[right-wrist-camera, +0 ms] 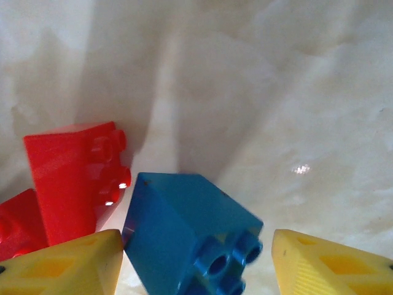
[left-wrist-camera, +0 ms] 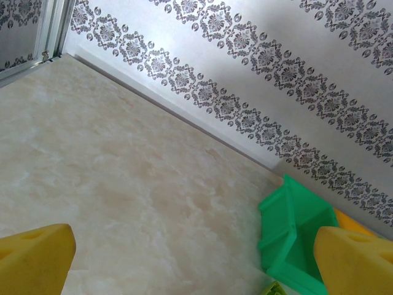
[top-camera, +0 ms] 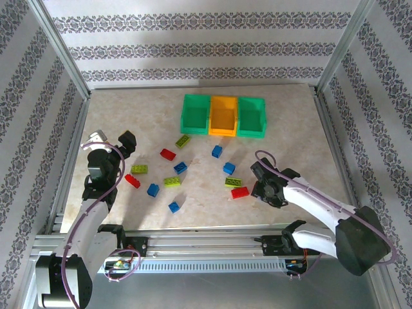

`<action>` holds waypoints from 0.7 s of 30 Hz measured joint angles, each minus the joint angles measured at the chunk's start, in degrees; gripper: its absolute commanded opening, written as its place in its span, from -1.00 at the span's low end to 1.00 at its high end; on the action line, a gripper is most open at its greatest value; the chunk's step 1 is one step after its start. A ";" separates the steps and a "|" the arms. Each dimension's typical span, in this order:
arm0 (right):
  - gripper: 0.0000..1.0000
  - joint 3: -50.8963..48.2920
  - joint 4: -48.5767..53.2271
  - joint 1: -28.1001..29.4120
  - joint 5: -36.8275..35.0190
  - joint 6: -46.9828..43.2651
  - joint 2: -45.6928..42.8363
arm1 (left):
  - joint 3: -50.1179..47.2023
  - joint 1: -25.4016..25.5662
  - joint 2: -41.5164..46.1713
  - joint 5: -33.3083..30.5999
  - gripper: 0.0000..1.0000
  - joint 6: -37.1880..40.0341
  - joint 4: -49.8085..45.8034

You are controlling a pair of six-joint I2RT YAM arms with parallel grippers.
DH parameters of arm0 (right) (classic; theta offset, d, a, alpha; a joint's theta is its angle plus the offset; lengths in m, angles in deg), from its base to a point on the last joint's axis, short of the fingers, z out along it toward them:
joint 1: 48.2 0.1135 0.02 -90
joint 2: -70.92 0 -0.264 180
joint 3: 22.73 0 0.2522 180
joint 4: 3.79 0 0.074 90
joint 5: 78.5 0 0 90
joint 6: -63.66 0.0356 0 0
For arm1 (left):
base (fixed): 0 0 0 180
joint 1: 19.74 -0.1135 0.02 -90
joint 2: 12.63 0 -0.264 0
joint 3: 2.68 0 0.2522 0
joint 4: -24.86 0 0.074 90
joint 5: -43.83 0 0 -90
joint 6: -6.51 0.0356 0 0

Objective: Sort the legos into containers by color
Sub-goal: Pick up the lego from the bottom-right of the table.

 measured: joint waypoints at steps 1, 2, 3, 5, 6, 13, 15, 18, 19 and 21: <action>0.29 -0.17 -0.35 -0.57 0.09 -0.17 0.24 | 0.00 0.00 0.00 -0.02 0.99 0.00 0.00; 0.28 -0.22 -0.74 -1.20 0.39 -0.50 0.52 | 0.00 0.00 0.00 -0.15 0.99 0.00 0.00; 0.27 -0.22 -1.27 -1.68 0.52 -0.96 0.74 | 0.00 0.00 0.00 -0.17 0.99 0.00 0.00; 0.22 -0.22 -2.56 -2.64 0.92 -1.57 1.40 | 0.00 0.00 0.00 -0.17 0.99 0.00 0.00; 0.18 -0.20 -3.13 -2.99 1.05 -1.90 1.79 | 0.00 0.00 0.00 -0.17 0.99 0.00 0.00; -0.11 0.98 -6.21 -3.45 2.40 -3.06 4.72 | 0.00 0.00 0.00 -0.52 0.99 0.02 0.00; -0.11 0.98 -6.62 -3.41 2.49 -3.04 4.98 | 0.00 0.00 0.00 -0.85 0.99 0.02 0.00; -0.19 0.98 -6.40 -2.73 2.43 -3.02 5.46 | 0.00 0.00 0.02 -1.31 0.99 0.02 0.00; -0.27 0.96 -6.05 -2.54 2.45 -3.02 5.79 | 0.00 0.00 0.02 -1.46 0.99 0.02 0.00; -0.37 0.98 -5.70 -1.86 2.36 -2.99 6.32 | 0.00 0.00 0.02 -1.51 0.99 0.00 0.00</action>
